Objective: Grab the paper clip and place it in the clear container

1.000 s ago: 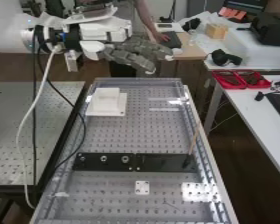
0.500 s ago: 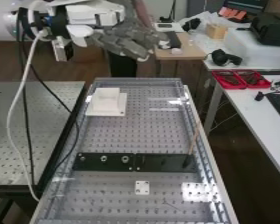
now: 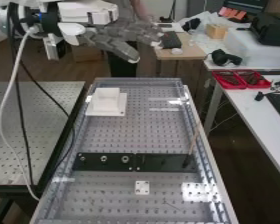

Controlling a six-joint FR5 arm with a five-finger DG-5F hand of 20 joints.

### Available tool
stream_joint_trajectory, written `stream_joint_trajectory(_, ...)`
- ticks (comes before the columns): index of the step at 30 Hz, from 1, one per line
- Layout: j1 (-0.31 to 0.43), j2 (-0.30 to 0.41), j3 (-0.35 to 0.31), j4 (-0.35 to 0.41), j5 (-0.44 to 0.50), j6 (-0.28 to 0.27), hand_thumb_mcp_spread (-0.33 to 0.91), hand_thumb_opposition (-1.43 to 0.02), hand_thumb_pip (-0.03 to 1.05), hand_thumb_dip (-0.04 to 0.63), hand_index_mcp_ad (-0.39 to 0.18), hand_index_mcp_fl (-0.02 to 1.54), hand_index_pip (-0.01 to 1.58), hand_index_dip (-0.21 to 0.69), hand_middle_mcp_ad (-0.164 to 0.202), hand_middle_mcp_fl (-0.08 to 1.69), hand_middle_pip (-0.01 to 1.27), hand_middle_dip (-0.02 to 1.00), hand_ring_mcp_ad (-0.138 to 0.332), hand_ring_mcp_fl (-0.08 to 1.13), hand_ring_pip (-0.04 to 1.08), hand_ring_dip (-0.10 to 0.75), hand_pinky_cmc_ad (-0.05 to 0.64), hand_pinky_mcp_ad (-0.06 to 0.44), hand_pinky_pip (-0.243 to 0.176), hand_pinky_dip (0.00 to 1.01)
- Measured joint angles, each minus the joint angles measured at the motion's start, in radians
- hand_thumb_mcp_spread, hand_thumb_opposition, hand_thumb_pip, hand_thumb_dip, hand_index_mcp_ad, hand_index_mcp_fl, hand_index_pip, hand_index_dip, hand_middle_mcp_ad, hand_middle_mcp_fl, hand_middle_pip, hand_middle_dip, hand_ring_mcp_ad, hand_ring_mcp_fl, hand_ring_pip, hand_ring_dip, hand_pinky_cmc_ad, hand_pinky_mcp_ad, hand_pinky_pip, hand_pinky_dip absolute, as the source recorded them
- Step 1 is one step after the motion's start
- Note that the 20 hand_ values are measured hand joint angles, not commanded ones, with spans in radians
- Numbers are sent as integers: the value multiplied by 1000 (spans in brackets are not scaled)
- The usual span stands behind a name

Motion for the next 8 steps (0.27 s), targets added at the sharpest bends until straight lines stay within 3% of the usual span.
stream_joint_trajectory(8,10,14,4,-23,-18,-11,260,-698,546,152,-159,105,126,9,75,164,124,222,126,3,94,103,346,297,-61,380)
